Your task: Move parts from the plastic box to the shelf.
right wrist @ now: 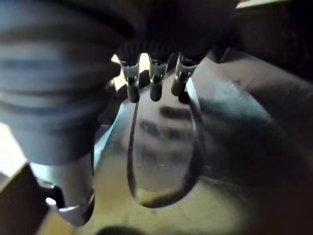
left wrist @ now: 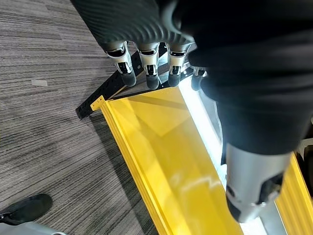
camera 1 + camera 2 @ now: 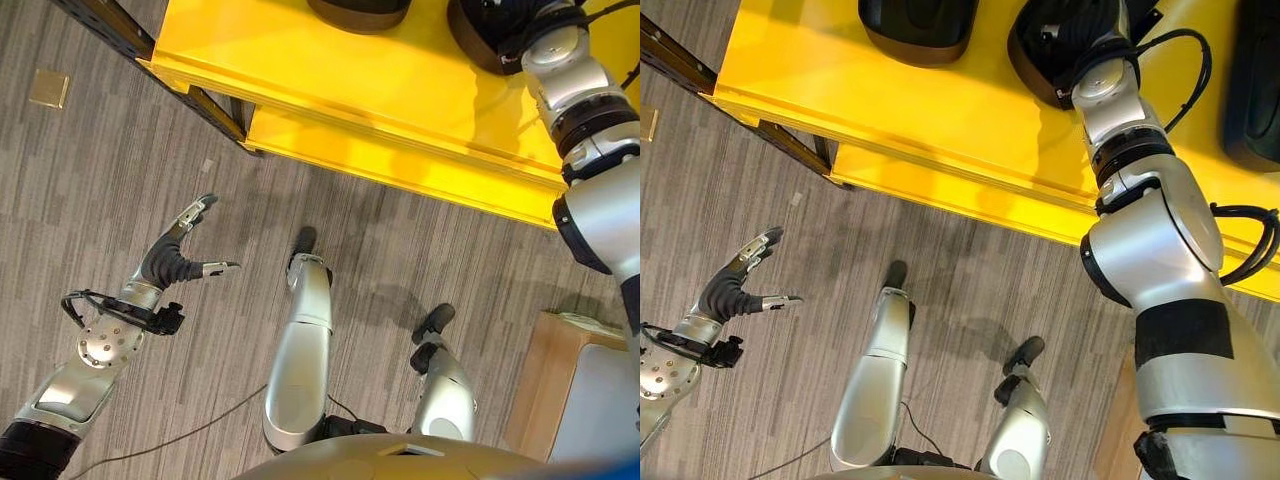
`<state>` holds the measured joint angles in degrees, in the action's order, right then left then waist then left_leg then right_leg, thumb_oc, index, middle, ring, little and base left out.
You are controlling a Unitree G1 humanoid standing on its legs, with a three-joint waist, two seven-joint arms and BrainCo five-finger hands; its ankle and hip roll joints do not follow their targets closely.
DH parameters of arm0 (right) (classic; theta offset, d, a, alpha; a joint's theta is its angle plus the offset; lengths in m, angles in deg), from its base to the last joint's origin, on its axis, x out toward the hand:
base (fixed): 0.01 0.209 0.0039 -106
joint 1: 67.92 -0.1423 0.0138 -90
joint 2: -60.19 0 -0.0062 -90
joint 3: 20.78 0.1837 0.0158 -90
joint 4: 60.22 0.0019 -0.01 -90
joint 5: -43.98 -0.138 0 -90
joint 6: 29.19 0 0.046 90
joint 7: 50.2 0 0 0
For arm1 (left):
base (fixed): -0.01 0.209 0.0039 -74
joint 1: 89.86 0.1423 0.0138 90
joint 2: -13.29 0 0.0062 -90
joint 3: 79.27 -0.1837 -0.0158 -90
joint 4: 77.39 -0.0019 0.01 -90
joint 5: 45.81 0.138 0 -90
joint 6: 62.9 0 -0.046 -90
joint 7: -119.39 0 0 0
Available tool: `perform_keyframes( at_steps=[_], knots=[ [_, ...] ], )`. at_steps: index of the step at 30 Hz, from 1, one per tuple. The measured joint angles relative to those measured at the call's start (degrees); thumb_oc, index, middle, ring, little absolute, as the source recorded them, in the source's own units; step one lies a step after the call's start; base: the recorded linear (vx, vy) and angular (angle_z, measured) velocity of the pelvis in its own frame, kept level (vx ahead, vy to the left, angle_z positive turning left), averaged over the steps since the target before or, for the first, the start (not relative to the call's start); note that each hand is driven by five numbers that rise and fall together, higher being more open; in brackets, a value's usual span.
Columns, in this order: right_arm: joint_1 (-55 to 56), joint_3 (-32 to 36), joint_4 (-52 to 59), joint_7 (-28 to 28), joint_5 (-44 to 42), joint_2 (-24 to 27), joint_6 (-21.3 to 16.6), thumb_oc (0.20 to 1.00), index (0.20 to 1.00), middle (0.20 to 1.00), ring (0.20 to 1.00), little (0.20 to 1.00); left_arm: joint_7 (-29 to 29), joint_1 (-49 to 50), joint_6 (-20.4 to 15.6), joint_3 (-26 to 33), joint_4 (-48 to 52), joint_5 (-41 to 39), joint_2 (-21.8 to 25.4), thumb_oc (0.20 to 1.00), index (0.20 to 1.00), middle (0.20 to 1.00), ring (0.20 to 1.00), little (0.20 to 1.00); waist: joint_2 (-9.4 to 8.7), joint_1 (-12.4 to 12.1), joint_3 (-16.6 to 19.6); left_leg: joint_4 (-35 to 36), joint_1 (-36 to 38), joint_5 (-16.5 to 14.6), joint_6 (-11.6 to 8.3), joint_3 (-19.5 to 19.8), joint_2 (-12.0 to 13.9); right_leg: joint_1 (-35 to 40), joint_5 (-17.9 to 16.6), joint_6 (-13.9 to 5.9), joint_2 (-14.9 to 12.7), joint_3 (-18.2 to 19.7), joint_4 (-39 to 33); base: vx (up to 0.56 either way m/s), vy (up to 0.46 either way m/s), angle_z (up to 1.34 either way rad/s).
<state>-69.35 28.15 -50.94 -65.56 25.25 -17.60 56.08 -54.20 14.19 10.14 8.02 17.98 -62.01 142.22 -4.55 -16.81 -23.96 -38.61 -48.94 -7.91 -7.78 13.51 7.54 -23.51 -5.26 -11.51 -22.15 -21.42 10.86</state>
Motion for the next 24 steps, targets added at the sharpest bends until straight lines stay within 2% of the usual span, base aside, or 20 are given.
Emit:
perform_keyframes(
  at_steps=[7, 16, 21, 24],
  knots=[
    [0.01, -2.45, 0.93, 2.4, 3.25, 0.12, 0.18, 1.0, 1.0, 1.0, 1.0, 1.0, -0.28, 0.34, 0.02, 1.85, 0.0, 0.02, 0.17, 1.0, 1.0, 1.0, 1.0, 1.0, -1.65, 0.18, -0.69, -0.51, -0.21, 0.04, 0.06, 0.07, -0.07, 0.01, -0.28, 0.36, 0.01, 0.07, -0.04, 0.0, 0.0, 0.0],
    [0.28, -7.6, 2.95, 5.91, 10.17, 2.32, 0.22, 1.0, 1.0, 1.0, 1.0, 1.0, -1.5, 0.74, 0.04, 3.42, -0.01, 0.14, 0.1, 1.0, 1.0, 1.0, 1.0, 1.0, -2.35, 0.42, -0.82, -0.82, -0.37, 0.05, 0.07, 0.13, -0.04, 0.0, -0.42, 0.54, 0.12, 0.11, -0.05, 0.0, 0.0, 0.0],
    [0.72, -10.06, 5.02, 7.1, 15.86, 3.33, 0.17, 1.0, 1.0, 1.0, 1.0, 1.0, -2.21, 1.17, 0.07, 4.47, -0.05, 2.42, -0.06, 1.0, 1.0, 1.0, 1.0, 1.0, -2.65, 0.8, -0.78, -0.95, -0.37, 0.04, 0.08, 0.17, 0.08, 0.01, -0.5, 0.66, 0.28, 0.18, -0.06, 0.0, 0.0, 0.0],
    [0.7, -13.91, 6.02, 7.23, 22.96, 4.7, -0.03, 1.0, 1.0, 1.0, 1.0, 1.0, -2.29, 1.74, 0.07, 5.46, -0.05, 4.2, -0.03, 1.0, 1.0, 1.0, 1.0, 1.0, -3.17, 0.87, -0.82, -0.98, -0.37, 0.04, 0.09, 0.16, 0.09, 0.01, -0.57, 0.75, 0.3, 0.24, -0.16, 0.0, 0.0, 0.0]
  ],
)
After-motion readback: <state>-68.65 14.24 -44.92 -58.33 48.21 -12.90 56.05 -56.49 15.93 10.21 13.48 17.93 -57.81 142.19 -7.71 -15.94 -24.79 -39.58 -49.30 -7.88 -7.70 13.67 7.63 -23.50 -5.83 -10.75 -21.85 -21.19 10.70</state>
